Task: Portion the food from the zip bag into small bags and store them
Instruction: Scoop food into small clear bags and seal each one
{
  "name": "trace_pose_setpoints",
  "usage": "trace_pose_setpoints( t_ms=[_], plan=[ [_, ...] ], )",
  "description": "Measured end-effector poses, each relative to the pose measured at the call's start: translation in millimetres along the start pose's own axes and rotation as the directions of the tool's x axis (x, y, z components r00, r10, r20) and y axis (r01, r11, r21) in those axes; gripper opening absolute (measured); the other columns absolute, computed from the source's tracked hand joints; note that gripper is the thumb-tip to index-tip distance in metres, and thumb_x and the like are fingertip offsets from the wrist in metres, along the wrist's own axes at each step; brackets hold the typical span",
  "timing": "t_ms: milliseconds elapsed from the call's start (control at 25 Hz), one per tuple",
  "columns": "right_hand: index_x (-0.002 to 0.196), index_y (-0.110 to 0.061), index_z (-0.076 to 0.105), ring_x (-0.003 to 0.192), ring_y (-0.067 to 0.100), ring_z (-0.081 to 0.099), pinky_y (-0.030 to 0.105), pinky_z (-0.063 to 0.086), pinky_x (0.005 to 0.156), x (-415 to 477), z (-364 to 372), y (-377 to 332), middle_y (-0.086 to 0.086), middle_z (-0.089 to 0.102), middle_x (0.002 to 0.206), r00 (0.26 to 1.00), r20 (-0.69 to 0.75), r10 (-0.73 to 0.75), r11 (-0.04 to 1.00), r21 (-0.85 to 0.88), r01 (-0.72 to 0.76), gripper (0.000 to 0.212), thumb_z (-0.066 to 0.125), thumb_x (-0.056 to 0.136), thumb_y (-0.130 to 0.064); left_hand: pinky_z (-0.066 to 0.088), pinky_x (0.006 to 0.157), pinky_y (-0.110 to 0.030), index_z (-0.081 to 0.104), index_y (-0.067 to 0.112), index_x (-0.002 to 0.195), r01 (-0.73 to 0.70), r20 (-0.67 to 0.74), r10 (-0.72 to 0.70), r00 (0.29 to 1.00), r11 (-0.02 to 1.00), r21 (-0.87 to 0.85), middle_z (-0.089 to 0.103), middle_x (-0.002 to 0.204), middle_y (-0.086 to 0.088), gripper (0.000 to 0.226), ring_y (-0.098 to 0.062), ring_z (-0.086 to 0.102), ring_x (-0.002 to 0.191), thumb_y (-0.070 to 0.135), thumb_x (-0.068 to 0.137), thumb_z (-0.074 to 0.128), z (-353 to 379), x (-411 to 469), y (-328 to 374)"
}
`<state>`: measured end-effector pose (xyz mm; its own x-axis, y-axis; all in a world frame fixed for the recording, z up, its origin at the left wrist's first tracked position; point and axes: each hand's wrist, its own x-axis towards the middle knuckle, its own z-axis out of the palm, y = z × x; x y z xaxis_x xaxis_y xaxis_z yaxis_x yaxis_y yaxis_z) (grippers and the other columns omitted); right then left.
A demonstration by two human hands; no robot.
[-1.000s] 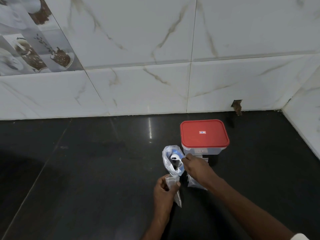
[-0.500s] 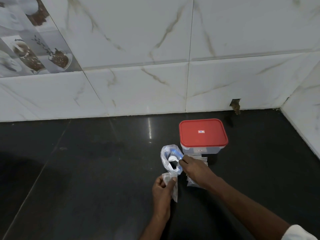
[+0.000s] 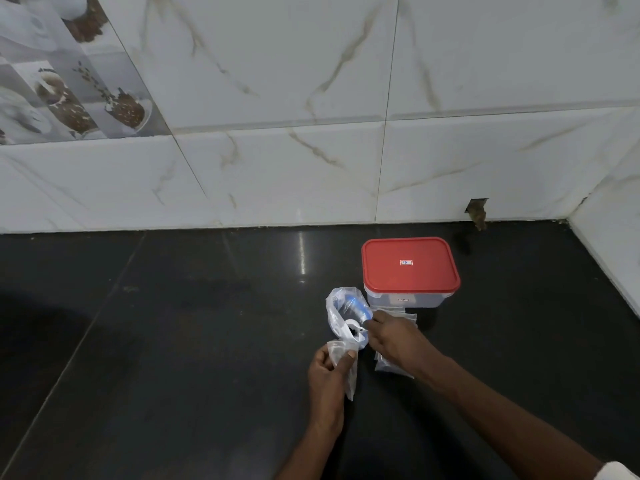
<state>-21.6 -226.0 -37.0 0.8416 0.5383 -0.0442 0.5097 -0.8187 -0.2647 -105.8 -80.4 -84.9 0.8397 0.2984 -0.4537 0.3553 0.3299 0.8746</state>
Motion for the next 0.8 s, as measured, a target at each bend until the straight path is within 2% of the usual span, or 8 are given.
trace_pose_setpoints(
  t_ms=[40,120,240,280,400,520,640,800],
  plan=[
    [0.103,-0.006,0.068,0.082,0.025,0.064,0.033,0.046,0.069,1,-4,-2,0.011,0.065,0.100,0.998,0.010,0.057,0.995,0.085,-0.058,0.022,0.053,0.093,-0.019,0.057,0.092,-0.053,0.071,0.007,0.108,0.001,-0.001,-0.001,1.000,1.000,0.000,0.077,0.100,-0.015,0.022,-0.038,0.072,0.099,0.008,0.086,0.075,0,0,-1],
    [0.090,-0.005,0.073,0.072,0.021,0.066,0.034,0.053,0.067,6,-11,-6,0.010,0.071,0.085,0.979,-0.007,0.205,0.939,0.284,-0.195,0.018,0.059,0.085,-0.015,0.058,0.091,-0.052,0.071,0.008,0.109,0.003,0.011,-0.003,1.000,1.000,-0.003,0.077,0.101,-0.014,0.022,-0.037,0.073,0.099,0.008,0.087,0.074,0,1,-3],
    [0.077,0.000,0.073,0.050,0.022,0.067,0.034,0.060,0.056,12,-16,-2,0.014,0.070,0.061,0.893,0.095,0.441,0.680,0.614,-0.401,0.011,0.063,0.081,-0.002,0.059,0.088,-0.047,0.071,0.008,0.110,-0.010,0.019,0.009,1.000,1.000,0.016,0.078,0.102,-0.013,0.023,-0.036,0.073,0.100,0.006,0.087,0.073,0,1,-1],
    [0.076,0.000,0.073,0.048,0.023,0.067,0.034,0.060,0.054,11,-16,-2,0.014,0.069,0.059,0.881,0.109,0.460,0.645,0.641,-0.416,0.011,0.063,0.081,0.000,0.059,0.088,-0.046,0.071,0.009,0.112,-0.018,0.024,0.018,1.000,0.999,0.029,0.078,0.103,-0.012,0.025,-0.034,0.073,0.101,0.005,0.087,0.073,0,0,0],
    [0.078,-0.003,0.074,0.049,0.019,0.067,0.033,0.060,0.055,8,-12,-8,0.008,0.070,0.060,0.898,0.050,0.438,0.714,0.587,-0.381,0.012,0.063,0.081,-0.002,0.059,0.090,-0.042,0.070,0.013,0.119,-0.052,0.062,0.048,0.997,0.997,0.055,0.078,0.108,-0.007,0.033,-0.025,0.074,0.102,0.004,0.087,0.073,1,-4,4],
    [0.073,-0.001,0.072,0.044,0.019,0.066,0.031,0.059,0.050,6,-7,-11,0.011,0.068,0.055,0.835,0.044,0.549,0.568,0.713,-0.411,0.013,0.062,0.080,0.003,0.060,0.088,-0.039,0.070,0.016,0.119,-0.059,0.051,0.055,0.997,0.996,0.067,0.078,0.107,-0.005,0.034,-0.021,0.075,0.100,0.005,0.087,0.073,-2,-3,7],
    [0.067,-0.001,0.071,0.047,0.027,0.067,0.040,0.061,0.054,2,-10,-7,0.014,0.067,0.052,0.779,0.043,0.626,0.423,0.820,-0.386,0.017,0.062,0.080,0.006,0.060,0.085,-0.035,0.071,0.017,0.114,-0.073,0.001,0.073,0.997,0.992,0.105,0.079,0.102,-0.003,0.031,-0.020,0.075,0.096,0.005,0.086,0.074,-8,-2,9],
    [0.069,-0.001,0.072,0.050,0.031,0.068,0.044,0.061,0.058,-3,-22,-9,0.015,0.068,0.054,0.773,0.020,0.635,0.378,0.864,-0.333,0.018,0.059,0.080,0.004,0.058,0.085,-0.030,0.070,0.019,0.115,-0.124,-0.010,0.129,0.992,0.971,0.205,0.079,0.102,0.001,0.039,-0.015,0.074,0.098,0.003,0.081,0.080,-18,4,10]
  ],
)
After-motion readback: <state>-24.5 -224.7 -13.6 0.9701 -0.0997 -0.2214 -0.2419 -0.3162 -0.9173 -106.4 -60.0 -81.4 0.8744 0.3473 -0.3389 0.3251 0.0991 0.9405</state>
